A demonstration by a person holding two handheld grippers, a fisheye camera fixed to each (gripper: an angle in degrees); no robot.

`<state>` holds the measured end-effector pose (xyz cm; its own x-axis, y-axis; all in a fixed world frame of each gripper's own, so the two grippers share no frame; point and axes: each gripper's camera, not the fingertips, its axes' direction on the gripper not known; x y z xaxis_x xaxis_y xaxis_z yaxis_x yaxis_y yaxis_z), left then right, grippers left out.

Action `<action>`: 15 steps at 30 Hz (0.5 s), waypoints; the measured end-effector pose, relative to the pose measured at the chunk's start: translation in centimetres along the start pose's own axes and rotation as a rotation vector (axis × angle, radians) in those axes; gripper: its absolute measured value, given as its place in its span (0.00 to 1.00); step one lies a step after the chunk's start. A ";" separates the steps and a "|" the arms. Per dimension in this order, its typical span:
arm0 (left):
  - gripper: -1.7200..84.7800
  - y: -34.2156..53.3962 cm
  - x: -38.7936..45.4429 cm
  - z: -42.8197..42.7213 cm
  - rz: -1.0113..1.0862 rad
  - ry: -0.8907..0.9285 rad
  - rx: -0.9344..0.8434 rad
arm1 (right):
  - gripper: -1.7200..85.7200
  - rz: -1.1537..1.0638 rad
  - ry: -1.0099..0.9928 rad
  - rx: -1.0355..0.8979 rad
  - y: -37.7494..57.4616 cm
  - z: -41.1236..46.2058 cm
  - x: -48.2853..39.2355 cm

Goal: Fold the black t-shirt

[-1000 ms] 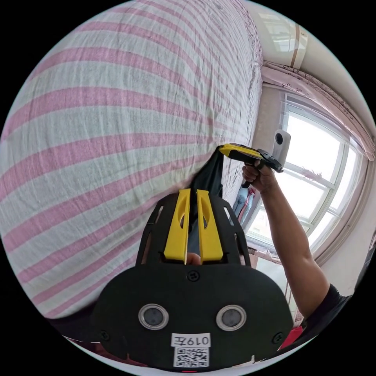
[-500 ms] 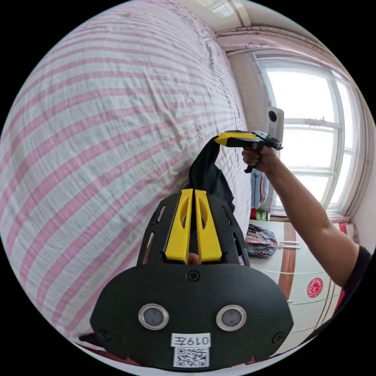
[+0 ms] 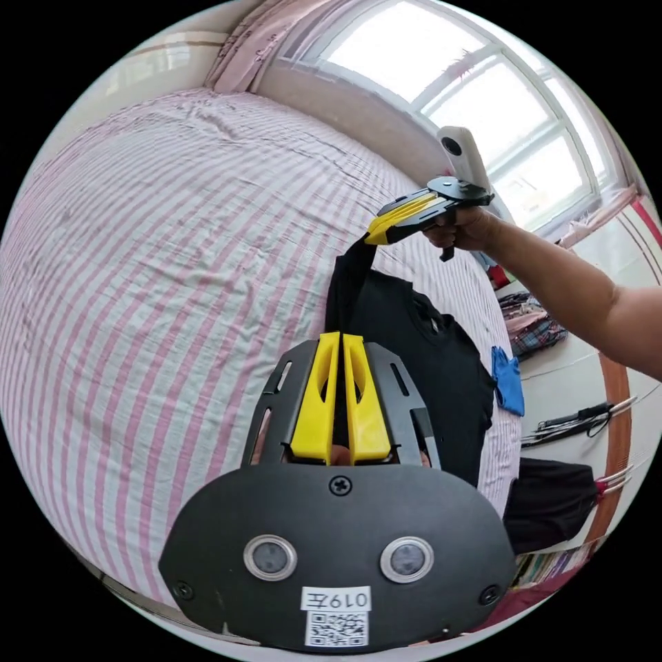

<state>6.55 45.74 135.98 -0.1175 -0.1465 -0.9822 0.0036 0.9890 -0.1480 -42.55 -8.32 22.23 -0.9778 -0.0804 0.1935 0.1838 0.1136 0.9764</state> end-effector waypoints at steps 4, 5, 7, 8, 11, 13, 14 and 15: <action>0.03 1.4 5.1 1.2 0.226 -0.104 -0.036 | 0.01 0.006 0.080 0.033 2.9 0.0 -4.8; 0.03 1.9 6.4 1.7 0.277 -0.129 -0.054 | 0.01 0.009 0.094 0.034 3.3 0.1 -5.4; 0.03 2.7 8.2 2.6 0.356 -0.167 -0.080 | 0.01 0.023 0.136 0.044 4.7 0.6 -7.7; 0.03 3.2 9.4 3.1 0.411 -0.192 -0.090 | 0.01 0.026 0.144 0.043 5.1 0.8 -8.2; 0.03 4.4 11.9 4.3 0.506 -0.224 -0.117 | 0.01 0.030 0.193 0.017 6.3 2.1 -10.6; 0.03 5.2 13.1 5.0 0.546 -0.247 -0.123 | 0.01 0.031 0.204 0.007 6.9 3.0 -12.3; 0.03 5.6 13.7 5.4 0.564 -0.256 -0.132 | 0.01 0.030 0.212 0.002 7.1 3.2 -12.7; 0.03 5.8 14.0 5.6 0.569 -0.259 -0.137 | 0.01 0.024 0.224 -0.013 7.3 3.7 -13.5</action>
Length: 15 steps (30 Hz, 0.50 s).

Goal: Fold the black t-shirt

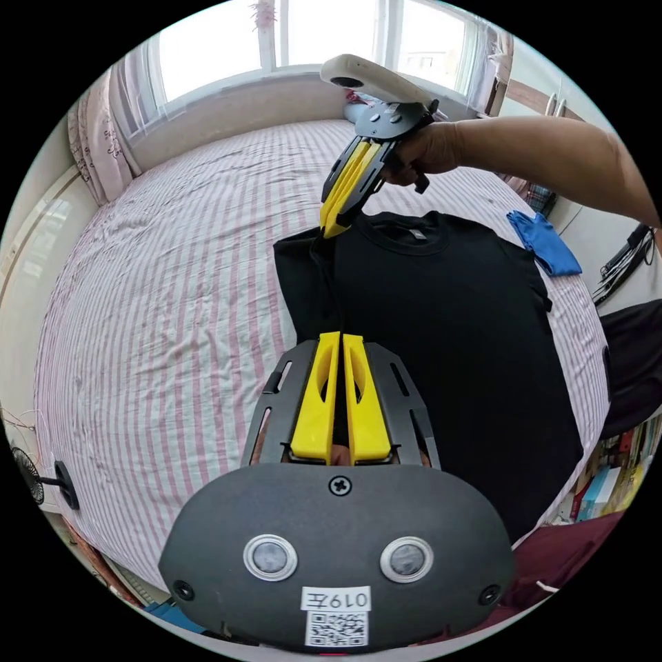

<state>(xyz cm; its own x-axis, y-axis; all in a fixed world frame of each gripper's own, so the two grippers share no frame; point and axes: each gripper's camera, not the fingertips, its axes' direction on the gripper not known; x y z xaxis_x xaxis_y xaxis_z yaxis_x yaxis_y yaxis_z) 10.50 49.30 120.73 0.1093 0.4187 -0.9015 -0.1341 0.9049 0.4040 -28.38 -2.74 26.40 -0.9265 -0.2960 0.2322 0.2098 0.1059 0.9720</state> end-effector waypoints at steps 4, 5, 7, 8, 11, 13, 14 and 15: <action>0.03 -0.2 2.5 1.0 0.061 -0.039 -0.037 | 0.01 -0.060 0.096 -0.078 0.5 1.0 -3.6; 0.03 -0.3 3.1 1.2 0.071 -0.049 -0.050 | 0.01 -0.071 0.112 -0.085 0.5 1.0 -4.1; 0.03 -0.3 3.7 1.6 0.077 -0.047 -0.058 | 0.01 -0.103 0.148 -0.092 0.5 1.1 -6.2; 0.03 -0.4 4.0 1.7 0.080 -0.049 -0.058 | 0.01 -0.110 0.155 -0.091 0.5 1.0 -6.7; 0.03 -0.6 4.9 1.7 0.097 -0.047 -0.060 | 0.01 -0.163 0.214 -0.112 0.4 0.9 -9.0; 0.03 -0.7 5.5 1.7 0.118 -0.051 -0.062 | 0.01 -0.239 0.272 -0.175 0.4 1.3 -10.9; 0.03 -0.7 5.8 1.6 0.123 -0.048 -0.059 | 0.01 -0.253 0.280 -0.182 0.4 1.4 -11.3; 0.03 -0.7 5.9 1.6 0.129 -0.046 -0.059 | 0.01 -0.275 0.303 -0.197 0.5 1.5 -11.9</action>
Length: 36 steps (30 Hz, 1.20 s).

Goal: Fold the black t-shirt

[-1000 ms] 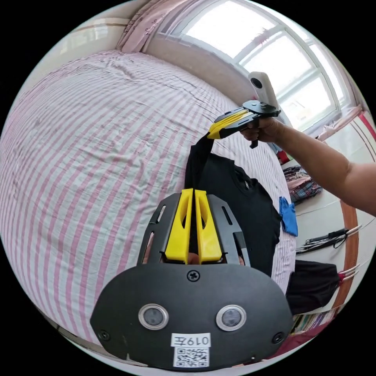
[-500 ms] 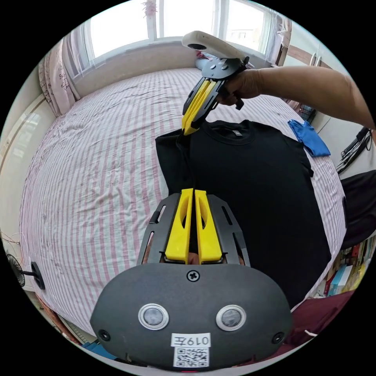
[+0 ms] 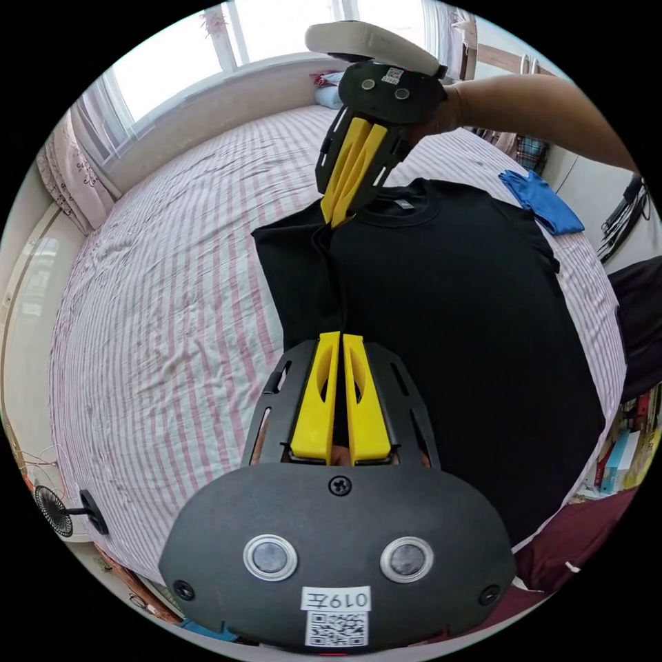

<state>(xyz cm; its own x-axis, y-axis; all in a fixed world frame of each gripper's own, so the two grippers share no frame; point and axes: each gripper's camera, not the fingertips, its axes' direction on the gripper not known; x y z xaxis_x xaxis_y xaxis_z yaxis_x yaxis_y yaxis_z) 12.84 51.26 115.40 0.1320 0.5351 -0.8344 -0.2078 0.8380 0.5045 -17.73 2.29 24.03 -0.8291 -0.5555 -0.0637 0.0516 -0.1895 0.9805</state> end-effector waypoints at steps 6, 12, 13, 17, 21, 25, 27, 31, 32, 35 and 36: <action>0.03 -0.4 0.3 0.0 0.031 0.049 -0.010 | 0.03 -0.154 0.062 -0.109 -0.7 1.3 -2.9; 0.03 -0.7 -0.4 0.3 0.018 0.059 -0.052 | 0.13 -0.069 0.082 -0.115 -0.5 1.6 -1.8; 0.03 -0.7 -0.7 0.2 0.010 0.067 -0.054 | 0.12 -0.083 0.076 -0.114 -0.3 1.5 -1.6; 0.03 -0.5 -1.5 -0.4 -0.016 0.109 -0.055 | 0.12 -0.089 0.043 -0.155 0.7 1.8 -0.8; 0.03 -0.1 -2.1 -1.1 -0.029 0.125 -0.055 | 0.10 0.014 -0.037 -0.134 3.2 1.9 1.3; 0.03 0.5 -3.0 -2.3 -0.036 0.142 -0.039 | 0.04 0.177 -0.087 -0.070 5.8 1.8 4.3; 0.03 0.8 -3.8 -3.2 -0.063 0.135 -0.015 | 0.02 0.317 -0.173 0.054 7.1 1.2 6.4; 0.03 1.0 -7.1 -4.5 -0.233 0.132 0.050 | 0.01 0.507 -0.360 0.232 9.2 2.2 9.6; 0.03 0.7 -8.0 -4.2 -0.275 0.163 0.049 | 0.01 0.506 -0.366 0.215 9.3 2.7 9.7; 0.03 0.0 -9.5 -3.6 -0.332 0.184 0.058 | 0.01 0.473 -0.405 0.113 9.9 5.4 9.5; 0.03 -0.1 -9.7 -3.4 -0.334 0.183 0.049 | 0.01 0.469 -0.402 0.075 10.3 6.3 9.5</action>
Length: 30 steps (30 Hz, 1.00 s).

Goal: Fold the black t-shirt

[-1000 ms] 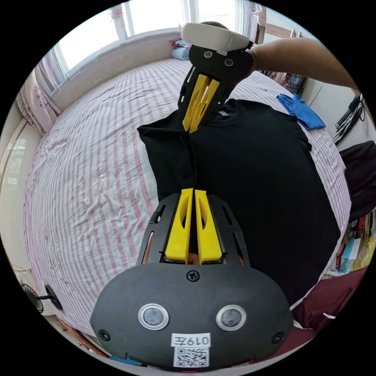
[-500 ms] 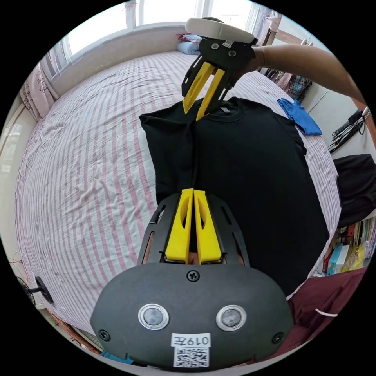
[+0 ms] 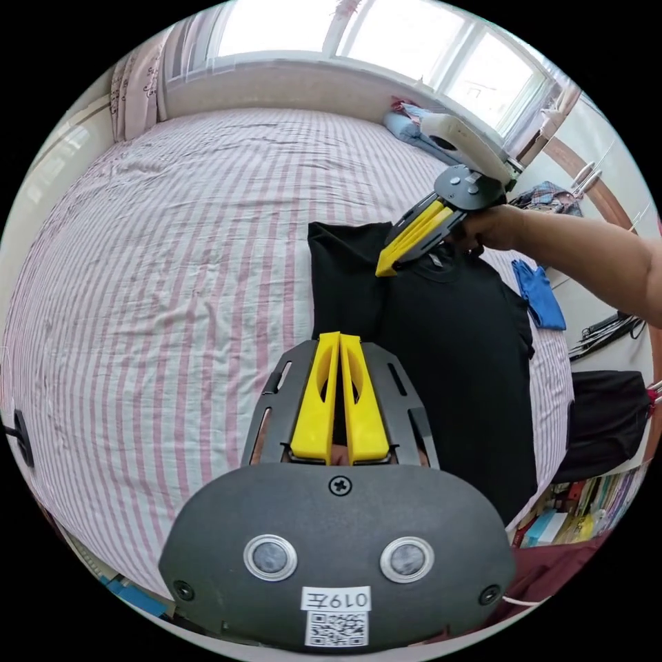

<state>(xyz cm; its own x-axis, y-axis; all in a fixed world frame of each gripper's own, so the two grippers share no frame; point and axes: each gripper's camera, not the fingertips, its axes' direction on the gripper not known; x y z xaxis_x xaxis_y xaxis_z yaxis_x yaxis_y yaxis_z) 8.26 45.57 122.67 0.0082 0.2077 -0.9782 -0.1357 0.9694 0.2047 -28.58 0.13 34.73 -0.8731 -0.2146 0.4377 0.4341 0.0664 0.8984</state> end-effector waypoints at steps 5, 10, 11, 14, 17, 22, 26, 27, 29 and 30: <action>0.03 -0.3 -1.9 1.5 -0.036 0.024 -0.102 | 0.01 -0.015 0.025 -0.122 1.6 1.4 2.4; 0.03 -0.5 -3.8 -0.5 -0.077 0.057 -0.031 | 0.03 0.118 0.014 0.089 1.7 -2.3 6.6; 0.03 -0.7 -4.4 -1.1 -0.105 0.066 -0.007 | 0.03 0.154 0.008 0.129 1.7 -2.8 7.4; 0.03 -1.1 -5.9 -1.4 -0.153 0.068 -0.002 | 0.09 0.342 -0.099 0.275 1.5 -3.9 12.3; 0.03 -1.4 -6.9 -1.3 -0.161 0.074 -0.015 | 0.11 0.428 -0.258 0.252 0.9 -2.9 16.9; 0.03 -1.5 -8.3 -1.6 -0.195 0.100 -0.020 | 0.11 0.481 -0.339 0.198 0.2 -2.3 21.4; 0.03 -1.7 -9.5 -1.6 -0.218 0.117 -0.026 | 0.10 0.492 -0.390 0.139 -0.6 -1.5 23.3; 0.03 -1.8 -9.6 -1.6 -0.220 0.118 -0.027 | 0.09 0.499 -0.392 0.120 -0.9 -1.3 23.8; 0.03 -2.0 -10.3 -1.6 -0.230 0.128 -0.035 | 0.06 0.511 -0.387 0.109 -1.3 -1.0 24.6; 0.03 -2.0 -10.5 -1.5 -0.232 0.131 -0.040 | 0.03 0.526 -0.371 0.112 -1.4 -0.9 25.1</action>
<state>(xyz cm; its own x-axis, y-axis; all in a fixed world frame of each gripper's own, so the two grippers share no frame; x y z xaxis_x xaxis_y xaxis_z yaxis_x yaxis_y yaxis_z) 6.94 41.25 132.47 -0.0846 -0.0412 -0.9956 -0.1840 0.9826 -0.0250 -50.88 -6.25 44.43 -0.5778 0.2233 0.7850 0.8160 0.1760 0.5506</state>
